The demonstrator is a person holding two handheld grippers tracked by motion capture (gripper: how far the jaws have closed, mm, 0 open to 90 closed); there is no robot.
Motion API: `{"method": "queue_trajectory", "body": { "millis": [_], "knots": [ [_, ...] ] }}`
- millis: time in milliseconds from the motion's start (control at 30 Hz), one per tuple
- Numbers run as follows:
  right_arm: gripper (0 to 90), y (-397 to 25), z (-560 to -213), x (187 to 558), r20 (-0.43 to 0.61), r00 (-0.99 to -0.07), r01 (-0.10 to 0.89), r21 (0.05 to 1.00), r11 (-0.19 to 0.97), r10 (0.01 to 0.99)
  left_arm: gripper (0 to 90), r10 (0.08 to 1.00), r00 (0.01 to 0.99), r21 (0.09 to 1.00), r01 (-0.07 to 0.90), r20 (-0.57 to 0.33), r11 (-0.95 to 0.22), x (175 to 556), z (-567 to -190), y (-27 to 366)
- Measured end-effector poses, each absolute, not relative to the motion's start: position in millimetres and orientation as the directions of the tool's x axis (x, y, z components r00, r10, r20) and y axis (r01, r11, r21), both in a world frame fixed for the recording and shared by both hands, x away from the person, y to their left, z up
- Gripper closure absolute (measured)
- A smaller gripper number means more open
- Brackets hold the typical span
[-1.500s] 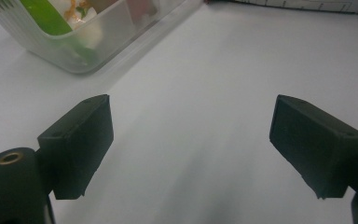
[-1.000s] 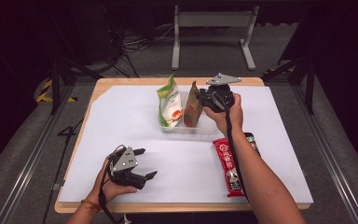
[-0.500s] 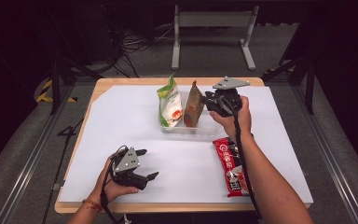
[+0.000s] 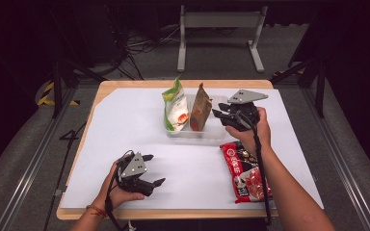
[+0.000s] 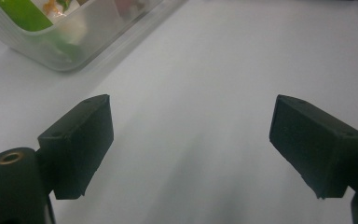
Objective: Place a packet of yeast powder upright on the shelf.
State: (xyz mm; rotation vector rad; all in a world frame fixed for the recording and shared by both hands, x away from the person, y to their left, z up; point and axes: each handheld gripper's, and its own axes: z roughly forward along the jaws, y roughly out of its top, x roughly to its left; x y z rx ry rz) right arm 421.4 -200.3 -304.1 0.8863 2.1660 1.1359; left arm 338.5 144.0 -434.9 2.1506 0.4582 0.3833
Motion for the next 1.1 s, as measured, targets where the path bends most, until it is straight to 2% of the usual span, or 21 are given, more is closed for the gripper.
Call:
{"method": "queue_trajectory", "body": {
  "millis": [367,767,833,933,967,1100],
  "knots": [
    [56.8,-234.2,-320.8,390.5,-0.190,-0.679,0.286,0.821,0.495,0.709,14.6,0.447,0.891,0.824,0.193,0.081,-0.534,339.9,-433.1,137.8],
    [56.5,-285.0,-350.4,361.1,-0.173,-0.701,0.333,0.779,0.531,0.692,14.7,0.409,0.910,0.813,0.184,0.071,-0.552,335.8,-433.4,122.4],
    [59.3,-294.5,-355.7,356.7,-0.167,-0.696,0.344,0.776,0.529,0.699,14.8,0.408,0.910,0.813,0.183,0.073,-0.553,336.1,-433.6,121.5],
    [70.6,-307.7,-363.4,349.4,-0.155,-0.702,0.356,0.768,0.531,0.695,14.9,0.404,0.912,0.813,0.181,0.073,-0.554,336.3,-433.9,120.6],
    [70.6,-307.7,-363.4,349.4,-0.155,-0.702,0.356,0.768,0.531,0.695,14.9,0.404,0.912,0.813,0.181,0.073,-0.554,336.3,-433.9,120.6],
    [85.9,-325.6,-373.1,340.5,-0.141,-0.687,0.377,0.769,0.516,0.713,14.9,0.405,0.912,0.812,0.188,0.064,-0.552,336.1,-435.2,119.9]
  ]
}}
